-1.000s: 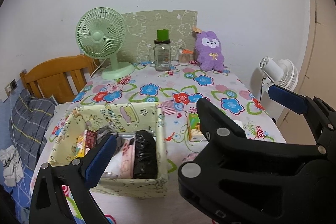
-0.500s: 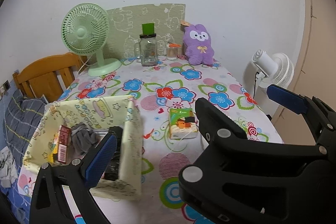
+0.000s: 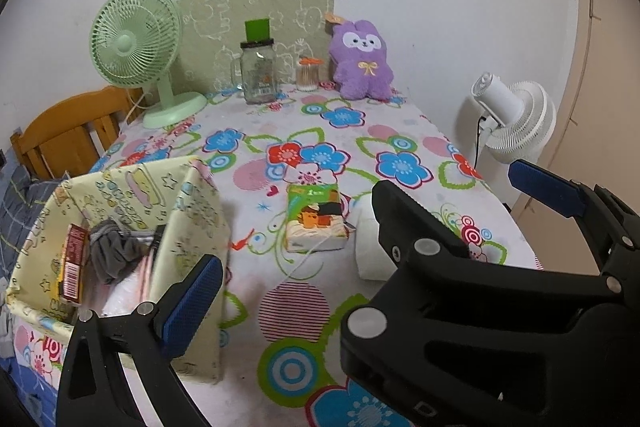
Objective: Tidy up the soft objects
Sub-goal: 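Withdraw both open tools from the box toward the white towel, then grasp the white towel with the right tool while the left tool approaches the green snack box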
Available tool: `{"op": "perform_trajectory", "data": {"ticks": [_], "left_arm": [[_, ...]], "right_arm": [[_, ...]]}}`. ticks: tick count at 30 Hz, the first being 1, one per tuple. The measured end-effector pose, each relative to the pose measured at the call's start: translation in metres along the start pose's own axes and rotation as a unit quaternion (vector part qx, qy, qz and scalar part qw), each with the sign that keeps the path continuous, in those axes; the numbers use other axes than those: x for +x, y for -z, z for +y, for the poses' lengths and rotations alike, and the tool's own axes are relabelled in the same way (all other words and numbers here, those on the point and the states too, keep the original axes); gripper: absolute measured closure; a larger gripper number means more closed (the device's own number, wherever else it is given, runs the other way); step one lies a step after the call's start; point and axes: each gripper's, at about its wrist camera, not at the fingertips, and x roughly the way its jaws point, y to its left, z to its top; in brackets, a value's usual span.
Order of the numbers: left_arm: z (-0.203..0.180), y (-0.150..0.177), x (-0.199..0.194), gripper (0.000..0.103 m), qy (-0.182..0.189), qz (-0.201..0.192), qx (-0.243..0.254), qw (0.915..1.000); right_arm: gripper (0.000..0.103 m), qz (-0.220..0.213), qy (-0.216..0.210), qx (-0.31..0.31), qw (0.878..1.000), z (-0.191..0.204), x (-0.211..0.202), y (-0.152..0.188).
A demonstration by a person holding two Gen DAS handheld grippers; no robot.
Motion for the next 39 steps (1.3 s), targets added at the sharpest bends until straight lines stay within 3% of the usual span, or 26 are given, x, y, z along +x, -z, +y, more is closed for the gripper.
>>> {"op": "perform_trajectory", "data": {"ticks": [10, 18, 24, 31, 39], "left_arm": [[-0.012, -0.003, 0.021, 0.005, -0.021, 0.005, 0.009, 0.9997], [-0.015, -0.007, 0.037, 0.009, -0.011, 0.02, 0.004, 0.9997], [-0.011, -0.003, 0.053, 0.024, -0.012, 0.042, -0.006, 0.999], [-0.001, 0.003, 0.072, 0.052, -0.027, 0.076, -0.018, 0.9966], [0.004, 0.007, 0.084, 0.056, -0.038, 0.091, -0.02, 0.9949]], "right_arm": [[0.004, 0.034, -0.01, 0.016, 0.999, -0.016, 0.026, 0.006], [0.004, 0.043, -0.009, 0.018, 0.999, -0.023, 0.04, 0.005], [0.004, 0.062, -0.013, 0.012, 0.998, -0.021, 0.058, 0.008], [0.003, 0.091, -0.016, 0.003, 0.996, -0.014, 0.081, 0.014], [0.005, 0.118, -0.014, 0.0, 0.993, -0.011, 0.1, 0.019]]}}
